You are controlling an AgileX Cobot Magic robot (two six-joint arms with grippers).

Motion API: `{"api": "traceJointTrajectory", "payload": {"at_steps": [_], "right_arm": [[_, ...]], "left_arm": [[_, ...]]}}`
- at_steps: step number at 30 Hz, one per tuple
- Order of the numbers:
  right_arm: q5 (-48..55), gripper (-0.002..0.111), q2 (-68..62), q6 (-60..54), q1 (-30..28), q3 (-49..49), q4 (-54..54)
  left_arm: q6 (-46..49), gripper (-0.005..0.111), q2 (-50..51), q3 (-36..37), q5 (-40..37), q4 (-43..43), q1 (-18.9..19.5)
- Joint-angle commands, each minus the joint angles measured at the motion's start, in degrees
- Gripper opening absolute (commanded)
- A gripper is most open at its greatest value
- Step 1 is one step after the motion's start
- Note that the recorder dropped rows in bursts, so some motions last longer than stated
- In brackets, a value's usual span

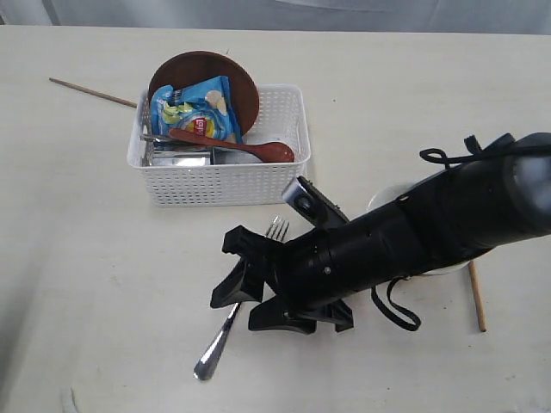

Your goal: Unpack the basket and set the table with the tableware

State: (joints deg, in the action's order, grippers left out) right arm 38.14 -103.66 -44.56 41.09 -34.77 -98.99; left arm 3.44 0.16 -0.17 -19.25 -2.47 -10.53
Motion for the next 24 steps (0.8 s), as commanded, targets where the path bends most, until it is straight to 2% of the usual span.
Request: {"api": "traceJointTrajectory", "payload": {"at_steps": [1, 9, 12, 15, 18, 20, 24], "right_arm": [[-0.3, 0.05, 0.07, 2.36, -0.35, 0.17, 4.55], [-5.07, 0.05, 0.07, 5.82, 0.85, -2.63, 5.27], [-6.46, 0.047, 0.07, 11.14, 1.94, -7.05, 11.64], [-6.41, 0.044, 0.07, 29.43, 2.48, -11.81, 32.87], [0.15, 0.044, 0.22, 48.51, 3.79, -16.75, 60.48], [4.93, 0.044, 0.73, 59.62, 6.1, -20.03, 75.18], [6.53, 0.044, 1.43, 76.47, 11.61, -23.64, 89.61]], "left_arm": [[-0.26, 0.001, -0.16, 0.17, 0.38, -0.25, 0.37], [-0.26, 0.001, -0.16, 0.17, 0.38, -0.25, 0.37], [-0.26, 0.001, -0.16, 0.17, 0.38, -0.25, 0.37], [-0.26, 0.001, -0.16, 0.17, 0.38, -0.25, 0.37], [-0.26, 0.001, -0.16, 0.17, 0.38, -0.25, 0.37], [-0.26, 0.001, -0.16, 0.17, 0.38, -0.25, 0.37], [-0.26, 0.001, -0.16, 0.17, 0.38, -0.25, 0.37]]}}
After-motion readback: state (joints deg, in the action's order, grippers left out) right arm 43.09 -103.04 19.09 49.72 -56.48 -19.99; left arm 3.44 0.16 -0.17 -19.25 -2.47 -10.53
